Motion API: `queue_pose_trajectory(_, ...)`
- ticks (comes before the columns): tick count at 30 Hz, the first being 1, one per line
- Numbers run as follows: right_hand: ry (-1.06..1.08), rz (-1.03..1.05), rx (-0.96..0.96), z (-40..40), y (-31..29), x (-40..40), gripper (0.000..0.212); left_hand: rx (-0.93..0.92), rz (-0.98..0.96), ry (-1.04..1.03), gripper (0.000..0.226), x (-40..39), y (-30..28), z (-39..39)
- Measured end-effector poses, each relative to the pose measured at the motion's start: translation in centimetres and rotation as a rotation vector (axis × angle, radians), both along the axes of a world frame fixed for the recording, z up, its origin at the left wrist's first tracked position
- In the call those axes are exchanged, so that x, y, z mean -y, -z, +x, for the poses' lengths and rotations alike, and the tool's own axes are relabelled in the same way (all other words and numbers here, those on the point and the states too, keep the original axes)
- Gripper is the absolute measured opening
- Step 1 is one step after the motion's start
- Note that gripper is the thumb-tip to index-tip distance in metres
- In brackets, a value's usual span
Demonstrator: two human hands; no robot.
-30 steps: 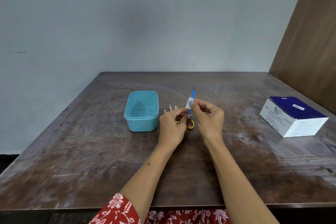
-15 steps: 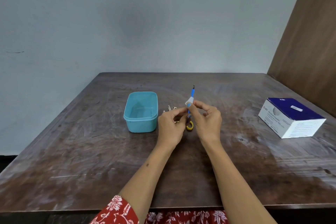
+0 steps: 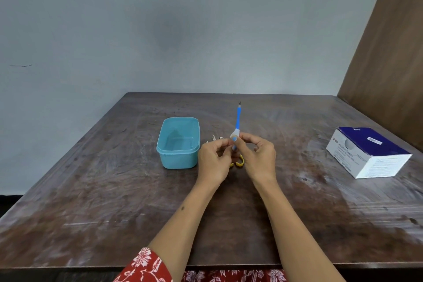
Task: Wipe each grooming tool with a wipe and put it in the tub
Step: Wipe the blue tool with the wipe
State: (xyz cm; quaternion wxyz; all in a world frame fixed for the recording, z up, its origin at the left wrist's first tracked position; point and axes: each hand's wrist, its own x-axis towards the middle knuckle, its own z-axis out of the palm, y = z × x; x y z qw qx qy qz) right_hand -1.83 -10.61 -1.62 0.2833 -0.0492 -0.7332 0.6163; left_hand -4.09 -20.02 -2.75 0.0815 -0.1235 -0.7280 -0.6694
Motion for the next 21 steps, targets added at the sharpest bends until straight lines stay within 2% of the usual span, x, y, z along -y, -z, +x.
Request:
queue_pose_trajectory(3,0.043,-0.024,-0.054,0.09,-0.18,-0.02,0.011,0.003,-0.021,0.019,0.018,-0.05,0.08,-0.05)
queue_pose_trajectory(8,0.026,0.01,-0.004,0.15,-0.06,0.22,0.007,0.012,0.006,-0.001,0.019,-0.1,-0.11,0.12)
queue_pose_trajectory(10,0.049,0.04,-0.009,0.14,0.0,0.21,0.012,0.006,0.006,-0.003,0.019,-0.07,-0.31,0.36)
queue_pose_trajectory(14,0.205,0.212,-0.065,0.05,0.33,-0.12,0.017,-0.313,-0.259,-0.175,0.022,0.17,-0.25,0.6)
queue_pose_trajectory(18,0.224,0.425,-0.094,0.04,0.63,0.01,0.015,-0.373,-0.193,-0.218,0.033,0.28,-0.61,0.72)
queue_pose_trajectory(21,0.223,0.524,-0.1,0.07,0.72,-0.03,0.015,-0.417,-0.182,-0.189,0.026,0.39,-0.72,0.63)
